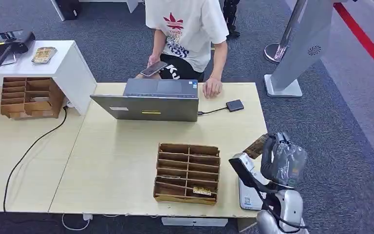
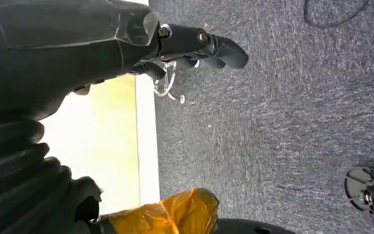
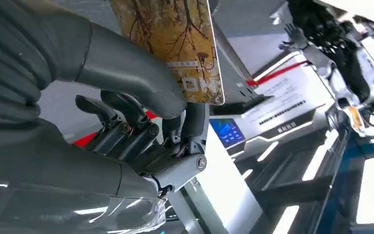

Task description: Pass the card to the sensor for recognition and then transmit it.

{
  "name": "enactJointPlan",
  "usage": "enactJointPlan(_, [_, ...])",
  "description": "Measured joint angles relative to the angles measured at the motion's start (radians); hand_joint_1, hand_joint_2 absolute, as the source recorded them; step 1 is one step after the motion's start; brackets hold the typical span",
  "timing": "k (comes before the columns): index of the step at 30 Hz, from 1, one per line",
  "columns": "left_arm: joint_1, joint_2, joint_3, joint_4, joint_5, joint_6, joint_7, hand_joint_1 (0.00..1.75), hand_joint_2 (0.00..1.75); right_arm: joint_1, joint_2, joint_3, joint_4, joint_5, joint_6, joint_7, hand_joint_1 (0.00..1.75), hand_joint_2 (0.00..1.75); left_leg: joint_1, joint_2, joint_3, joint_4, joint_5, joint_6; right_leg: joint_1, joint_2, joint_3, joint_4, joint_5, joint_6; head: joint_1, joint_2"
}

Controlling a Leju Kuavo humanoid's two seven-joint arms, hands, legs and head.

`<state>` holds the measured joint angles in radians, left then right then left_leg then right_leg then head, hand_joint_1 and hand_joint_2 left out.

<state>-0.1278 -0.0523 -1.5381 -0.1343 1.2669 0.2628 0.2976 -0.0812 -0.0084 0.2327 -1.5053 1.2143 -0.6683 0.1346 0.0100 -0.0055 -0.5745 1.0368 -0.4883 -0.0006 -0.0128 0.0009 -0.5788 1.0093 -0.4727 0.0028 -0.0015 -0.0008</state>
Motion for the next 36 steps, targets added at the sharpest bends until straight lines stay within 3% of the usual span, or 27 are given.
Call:
enactJointPlan(13, [-0.002, -0.003, 0.0, 0.004, -0.056, -0.002, 0.004, 0.0, 1.75, -0.173, 0.026, 0.106, -0.032, -0.094, 0.019, -0.076, 1.75, 1.75, 0.0, 0.0, 0.0, 0.0, 0.001, -0.001, 0.0, 0.0, 0.0, 0.001, 0.0, 0.0, 0.0, 0.0])
enactJointPlan(18, [-0.003, -0.003, 0.0, 0.004, -0.085, -0.004, 0.006, 0.0, 1.75, -0.282, 0.036, 0.168, -0.001, -0.163, 0.09, -0.084, 1.75, 1.75, 0.0, 0.0, 0.0, 0.0, 0.001, -0.001, 0.0, 0.0, 0.0, 0.001, 0.0, 0.0, 0.0, 0.0])
enactJointPlan(28, [-0.007, -0.003, 0.0, 0.004, -0.145, -0.011, 0.01, 0.0, 1.75, -0.513, 0.1, 0.278, 0.165, -0.256, 0.201, -0.074, 1.75, 1.75, 0.0, 0.0, 0.0, 0.0, 0.002, -0.001, 0.0, 0.0, 0.0, 0.002, 0.001, -0.001, 0.0, 0.0])
enactJointPlan(36, [-0.014, -0.003, 0.0, 0.004, -0.227, -0.031, 0.027, 0.0, 1.75, -0.666, 0.16, 0.338, 0.344, -0.214, 0.246, -0.018, 1.75, 1.75, 0.0, 0.0, 0.0, 0.0, 0.002, -0.001, 0.0, 0.0, 0.0, 0.002, 0.001, -0.001, 0.0, 0.0])
